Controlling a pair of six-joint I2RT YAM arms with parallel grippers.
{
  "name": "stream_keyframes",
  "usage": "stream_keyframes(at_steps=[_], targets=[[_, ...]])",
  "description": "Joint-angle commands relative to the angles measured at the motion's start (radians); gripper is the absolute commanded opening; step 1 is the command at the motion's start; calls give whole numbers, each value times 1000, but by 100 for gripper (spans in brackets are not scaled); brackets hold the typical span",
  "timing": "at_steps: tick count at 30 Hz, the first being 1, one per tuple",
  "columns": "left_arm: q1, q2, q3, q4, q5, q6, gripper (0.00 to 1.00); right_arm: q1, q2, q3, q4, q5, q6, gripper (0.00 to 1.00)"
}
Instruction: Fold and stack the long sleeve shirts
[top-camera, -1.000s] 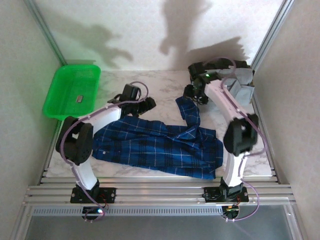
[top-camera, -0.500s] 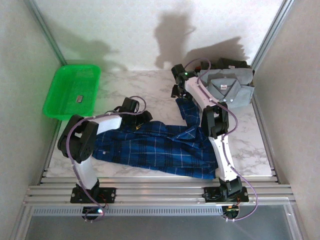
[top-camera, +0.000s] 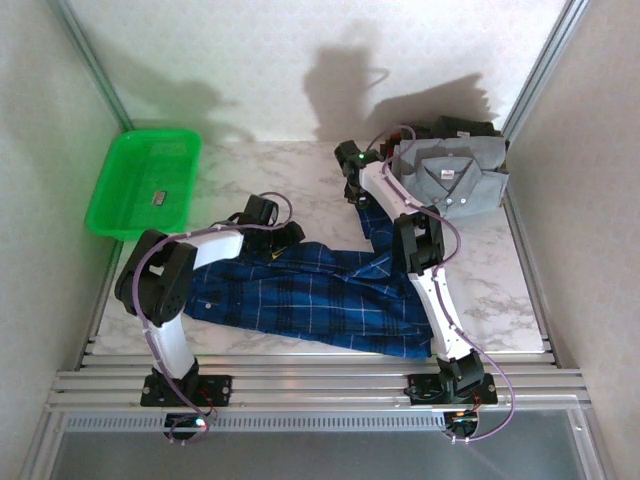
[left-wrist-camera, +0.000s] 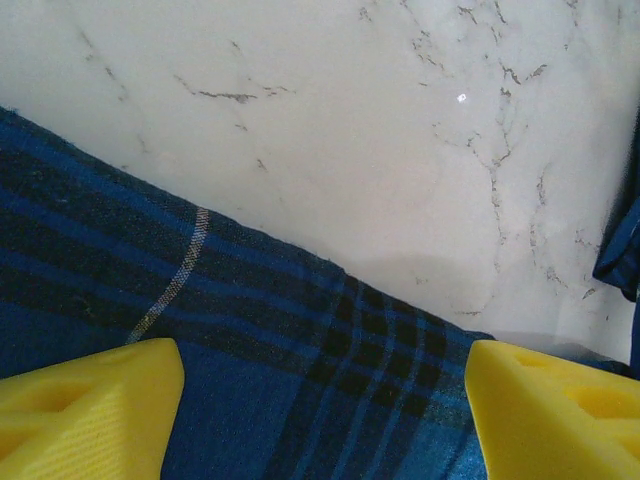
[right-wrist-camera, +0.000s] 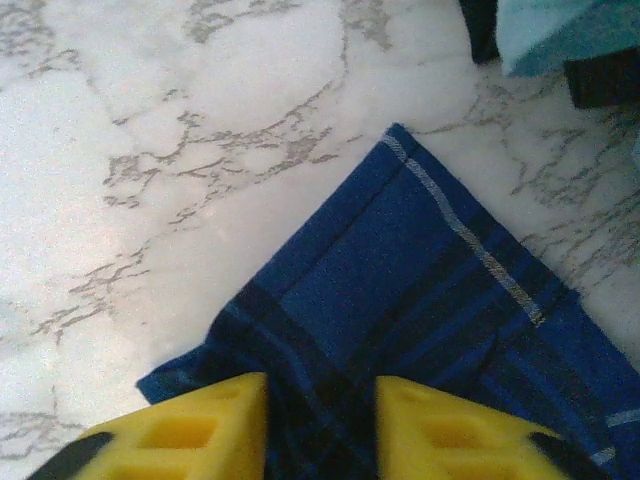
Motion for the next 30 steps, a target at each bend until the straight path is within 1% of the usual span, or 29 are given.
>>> stream_keyframes(at_steps=[1, 4, 5, 7, 9, 13, 15, 17, 19, 22, 24, 26, 30], targets=[[9, -35, -2, -57, -36, 12, 75, 1, 44, 12, -37, -9, 60, 16], [11, -46, -10, -62, -39, 15, 75, -14, 4, -7, 43, -62, 82, 1], [12, -49, -15, -64, -42, 15, 75, -15, -24, -20, 97, -74, 81, 0], [14, -58, -23, -64, -44, 19, 75, -22, -91, -38, 197, -105, 83, 0], [19, -66, -29, -63, -46, 22, 75, -33, -140, -3, 261, -142, 101, 0], [29, -75, -35, -48, -40, 24, 75, -55, -187, 145, 270, -208, 164, 0], [30, -75, -33, -41, -36, 25, 75, -57, -224, 171, 276, -237, 188, 0], [32, -72, -29, -32, -30, 26, 75, -55, -273, 148, 277, -260, 207, 0], [33, -70, -30, -27, -25, 27, 75, -47, -352, 75, 287, -267, 217, 0], [37, -69, -36, -19, -17, 32, 75, -30, -502, -140, 376, -272, 233, 0], [40, -69, -37, -16, -12, 39, 75, -21, -614, -305, 436, -268, 265, 0], [42, -69, -42, -15, -6, 44, 75, -10, -711, -431, 478, -258, 307, 0], [47, -61, -44, -10, 9, 60, 75, 39, -866, -606, 483, -169, 374, 0]])
